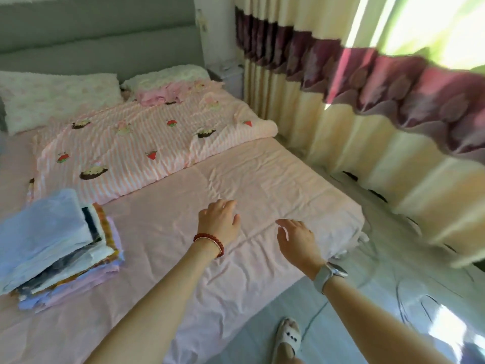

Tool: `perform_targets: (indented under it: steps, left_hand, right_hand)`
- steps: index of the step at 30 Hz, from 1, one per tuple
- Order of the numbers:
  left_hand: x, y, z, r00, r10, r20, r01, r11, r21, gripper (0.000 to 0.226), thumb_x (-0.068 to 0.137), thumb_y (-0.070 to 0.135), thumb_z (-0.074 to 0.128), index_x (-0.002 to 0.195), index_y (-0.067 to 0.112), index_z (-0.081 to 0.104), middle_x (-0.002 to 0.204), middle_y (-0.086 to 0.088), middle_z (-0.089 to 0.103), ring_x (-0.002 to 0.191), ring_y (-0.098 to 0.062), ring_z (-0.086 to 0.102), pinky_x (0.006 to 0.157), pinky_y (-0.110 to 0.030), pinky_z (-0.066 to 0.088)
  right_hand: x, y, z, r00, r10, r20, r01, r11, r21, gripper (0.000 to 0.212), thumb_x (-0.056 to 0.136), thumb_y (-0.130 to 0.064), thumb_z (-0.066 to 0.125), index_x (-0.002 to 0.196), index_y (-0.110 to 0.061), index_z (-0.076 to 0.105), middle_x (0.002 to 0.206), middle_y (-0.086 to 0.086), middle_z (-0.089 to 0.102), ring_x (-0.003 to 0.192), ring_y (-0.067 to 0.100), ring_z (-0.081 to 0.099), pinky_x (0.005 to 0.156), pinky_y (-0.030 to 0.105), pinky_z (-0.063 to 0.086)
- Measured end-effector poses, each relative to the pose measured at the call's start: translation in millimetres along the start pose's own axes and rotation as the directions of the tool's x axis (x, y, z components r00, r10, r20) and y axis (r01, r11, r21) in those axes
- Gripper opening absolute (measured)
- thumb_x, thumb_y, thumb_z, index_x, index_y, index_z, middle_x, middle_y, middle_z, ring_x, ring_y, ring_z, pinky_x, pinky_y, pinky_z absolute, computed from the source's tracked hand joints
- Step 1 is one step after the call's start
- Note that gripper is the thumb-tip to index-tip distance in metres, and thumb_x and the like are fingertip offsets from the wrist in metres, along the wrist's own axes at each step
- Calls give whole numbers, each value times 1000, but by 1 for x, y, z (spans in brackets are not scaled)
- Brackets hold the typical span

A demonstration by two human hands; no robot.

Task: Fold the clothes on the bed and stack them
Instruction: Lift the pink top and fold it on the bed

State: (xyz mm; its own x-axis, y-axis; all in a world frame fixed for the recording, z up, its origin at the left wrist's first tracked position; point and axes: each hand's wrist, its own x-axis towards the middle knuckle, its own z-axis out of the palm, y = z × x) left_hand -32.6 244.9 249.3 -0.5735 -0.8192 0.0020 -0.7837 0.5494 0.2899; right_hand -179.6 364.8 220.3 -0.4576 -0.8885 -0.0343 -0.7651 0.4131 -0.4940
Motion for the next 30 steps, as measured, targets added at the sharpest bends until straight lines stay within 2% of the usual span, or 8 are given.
perform_targets:
  steps: [5,10,18,24,30]
  left_hand:
    - [63,108,36,979,201,37,-201,980,-16,38,93,29,44,130,20,48,130,-1,51,118,-23,46,96,-33,34]
    - [145,215,74,951,297,85,-298,955,5,35,92,29,44,126,20,50,126,-1,52,116,-23,46,92,-31,34]
    - [278,370,128,935,334,122,-336,942,-4,40,92,31,44,131,24,45,131,1,49,118,-22,45,93,-33,33]
    - [372,426,152,944,310,109,-311,950,-10,40,92,34,46,130,23,47,131,1,49,119,-20,45,92,-31,33]
    - [498,472,163,959,275,64,-272,961,-51,39,93,33,45,130,22,47,130,0,50,119,-20,45,94,-32,32]
  right_hand:
    - [15,103,-57,980,168,-109,-167,986,18,34,96,-20,38,127,-16,53,127,3,57,120,23,47,99,33,36]
    - [64,203,-110,952,255,-169,-257,966,13,34,95,-20,40,126,-17,54,124,3,59,117,24,49,100,34,35]
    - [162,353,-194,938,306,-165,-316,948,-37,36,95,-21,38,128,-18,51,125,1,56,120,23,45,95,31,36]
    - [249,422,-233,955,267,-131,-275,961,-43,35,95,-22,38,128,-17,51,128,1,55,121,23,45,97,32,36]
    - [375,473,-281,975,200,-96,-209,972,-103,33,96,-22,36,125,-17,52,123,4,57,115,28,48,89,33,37]
